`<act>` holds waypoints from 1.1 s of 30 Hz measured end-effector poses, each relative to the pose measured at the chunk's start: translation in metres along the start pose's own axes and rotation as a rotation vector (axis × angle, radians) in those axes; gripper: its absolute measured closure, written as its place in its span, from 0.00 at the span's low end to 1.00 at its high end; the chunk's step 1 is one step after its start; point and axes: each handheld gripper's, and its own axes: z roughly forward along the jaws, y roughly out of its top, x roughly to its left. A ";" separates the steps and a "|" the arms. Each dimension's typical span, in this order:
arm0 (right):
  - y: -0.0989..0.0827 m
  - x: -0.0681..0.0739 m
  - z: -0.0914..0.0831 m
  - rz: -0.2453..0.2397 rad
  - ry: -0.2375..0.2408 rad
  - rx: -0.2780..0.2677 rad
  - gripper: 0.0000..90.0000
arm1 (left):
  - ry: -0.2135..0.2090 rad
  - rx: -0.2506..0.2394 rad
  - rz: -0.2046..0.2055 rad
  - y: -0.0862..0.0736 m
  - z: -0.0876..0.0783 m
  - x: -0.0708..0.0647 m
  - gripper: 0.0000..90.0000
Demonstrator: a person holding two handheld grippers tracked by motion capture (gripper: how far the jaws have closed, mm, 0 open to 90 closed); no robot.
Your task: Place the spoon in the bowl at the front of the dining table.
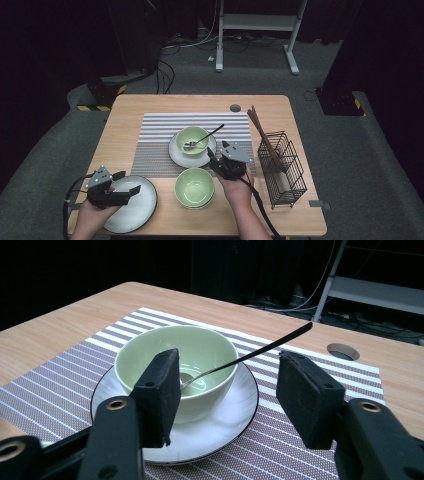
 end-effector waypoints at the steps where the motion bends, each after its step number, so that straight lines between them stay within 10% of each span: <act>1: 0.000 0.000 -0.001 -0.001 0.000 -0.002 0.46 | 0.000 0.000 0.000 0.000 0.000 0.000 0.16; 33: 0.009 -0.023 -0.036 0.025 -0.115 -0.047 0.45 | 0.001 0.005 -0.001 -0.001 0.001 0.000 0.16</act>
